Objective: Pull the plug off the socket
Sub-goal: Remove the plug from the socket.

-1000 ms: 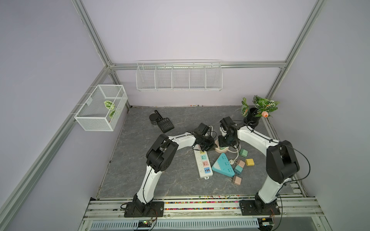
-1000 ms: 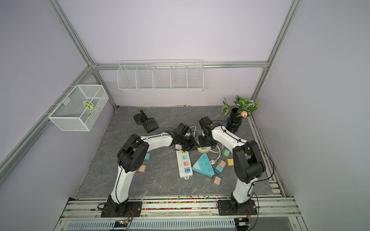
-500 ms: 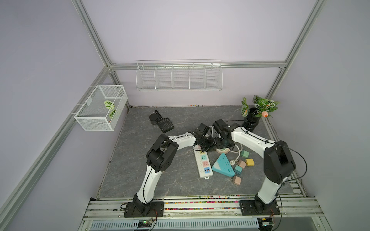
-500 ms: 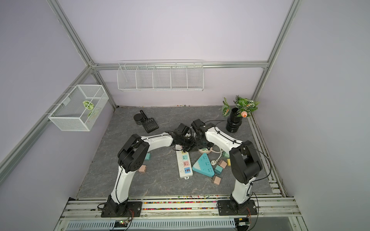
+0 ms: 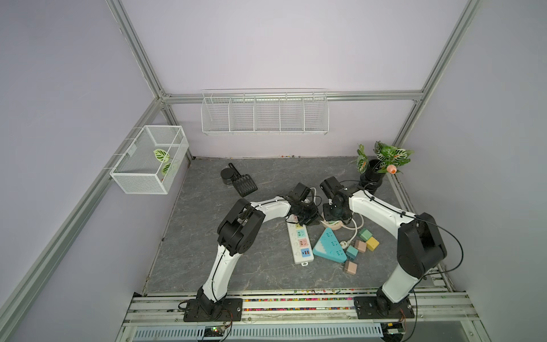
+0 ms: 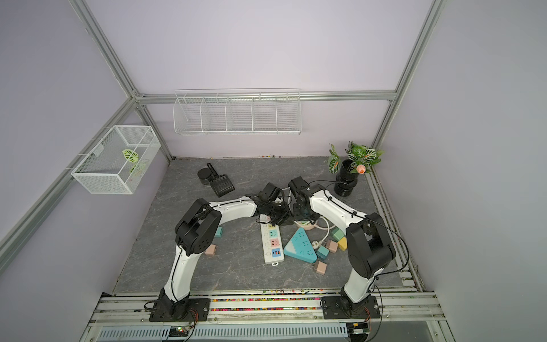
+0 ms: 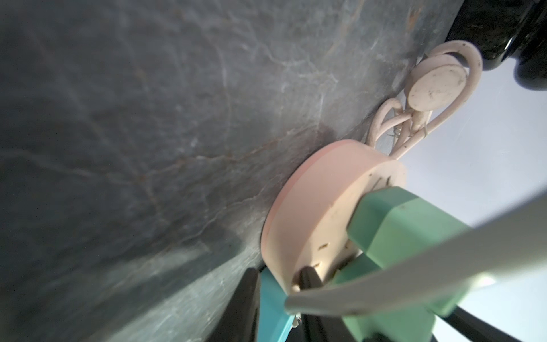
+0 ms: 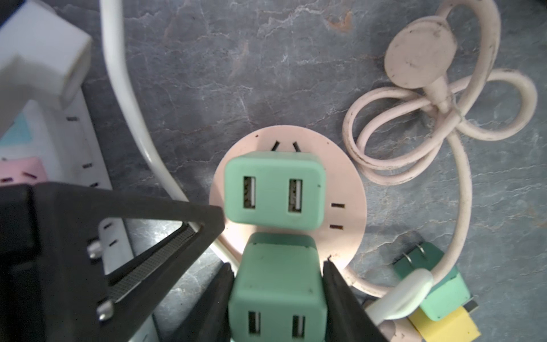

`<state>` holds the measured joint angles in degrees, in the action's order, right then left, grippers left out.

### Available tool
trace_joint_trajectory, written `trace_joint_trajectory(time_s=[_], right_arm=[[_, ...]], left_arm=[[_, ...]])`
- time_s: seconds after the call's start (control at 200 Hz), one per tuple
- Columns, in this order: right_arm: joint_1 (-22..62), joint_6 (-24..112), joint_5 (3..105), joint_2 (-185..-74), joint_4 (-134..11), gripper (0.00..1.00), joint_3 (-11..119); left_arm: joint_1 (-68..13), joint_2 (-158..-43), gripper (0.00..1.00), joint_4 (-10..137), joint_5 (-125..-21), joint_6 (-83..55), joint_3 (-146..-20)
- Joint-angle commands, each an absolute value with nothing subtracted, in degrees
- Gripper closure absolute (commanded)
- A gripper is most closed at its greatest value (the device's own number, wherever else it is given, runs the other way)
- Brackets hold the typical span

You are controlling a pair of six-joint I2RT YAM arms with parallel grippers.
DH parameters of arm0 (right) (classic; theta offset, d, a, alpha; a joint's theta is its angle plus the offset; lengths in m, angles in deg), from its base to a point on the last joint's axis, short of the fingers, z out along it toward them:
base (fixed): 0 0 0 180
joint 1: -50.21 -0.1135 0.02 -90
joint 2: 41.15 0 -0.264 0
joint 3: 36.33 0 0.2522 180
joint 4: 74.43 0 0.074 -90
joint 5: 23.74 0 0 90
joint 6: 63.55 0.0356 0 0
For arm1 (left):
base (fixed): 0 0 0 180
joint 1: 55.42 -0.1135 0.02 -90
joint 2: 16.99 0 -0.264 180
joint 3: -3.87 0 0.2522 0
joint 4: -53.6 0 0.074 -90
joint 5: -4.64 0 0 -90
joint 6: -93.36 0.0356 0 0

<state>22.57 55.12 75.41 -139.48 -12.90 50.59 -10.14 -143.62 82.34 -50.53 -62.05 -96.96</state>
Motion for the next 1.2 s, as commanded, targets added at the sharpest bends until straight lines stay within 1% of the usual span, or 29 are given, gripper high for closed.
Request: trace_joint_trajectory(time_s=[0.0, 0.165, 0.23, 0.295, 0.375, 0.64, 0.84, 0.985, 1.085, 1.195], right_arm=[[25.14, 58.31, 67.71, -135.54, -15.93, 0.73, 51.11], [24.52, 55.34, 72.63, -136.39, -12.57, 0.73, 49.39], [23.96, 56.14, 69.76, -136.40, -14.46, 0.73, 47.02], [23.20, 58.11, 64.64, -135.70, -19.84, 0.73, 43.75], [22.61, 60.18, 61.48, -135.86, -23.94, 0.74, 42.21], [23.05, 61.04, 61.34, -138.73, -24.04, 0.74, 47.12], [22.87, 61.87, 67.26, -143.42, -18.87, 0.75, 54.28], [22.39, 62.77, 69.00, -146.07, -17.46, 0.76, 57.68], [22.32, 62.27, 70.37, -146.43, -16.88, 0.76, 57.32], [21.58, 60.77, 70.92, -142.54, -18.46, 0.75, 53.32]], left_arm=[[-10.33, -146.20, 0.72, 88.31, -56.44, -60.95, -94.16], [-10.24, -143.73, 0.70, 85.10, -55.49, -59.66, -93.48], [-10.29, -143.26, 0.69, 82.96, -54.01, -59.66, -93.59], [-10.18, -143.19, 0.68, 81.47, -52.50, -59.66, -93.73], [-10.04, -143.57, 0.67, 81.04, -51.79, -59.66, -93.46], [-10.01, -145.09, 0.67, 81.10, -52.14, -62.26, -90.48], [-9.98, -146.10, 0.68, 87.95, -56.11, -62.10, -90.82], [-10.02, -146.99, 0.68, 89.68, -57.18, -62.25, -91.10], [-9.98, -147.27, 0.68, 90.19, -57.45, -61.97, -91.10], [-10.05, -147.64, 0.68, 90.65, -57.63, -61.63, -90.97]])
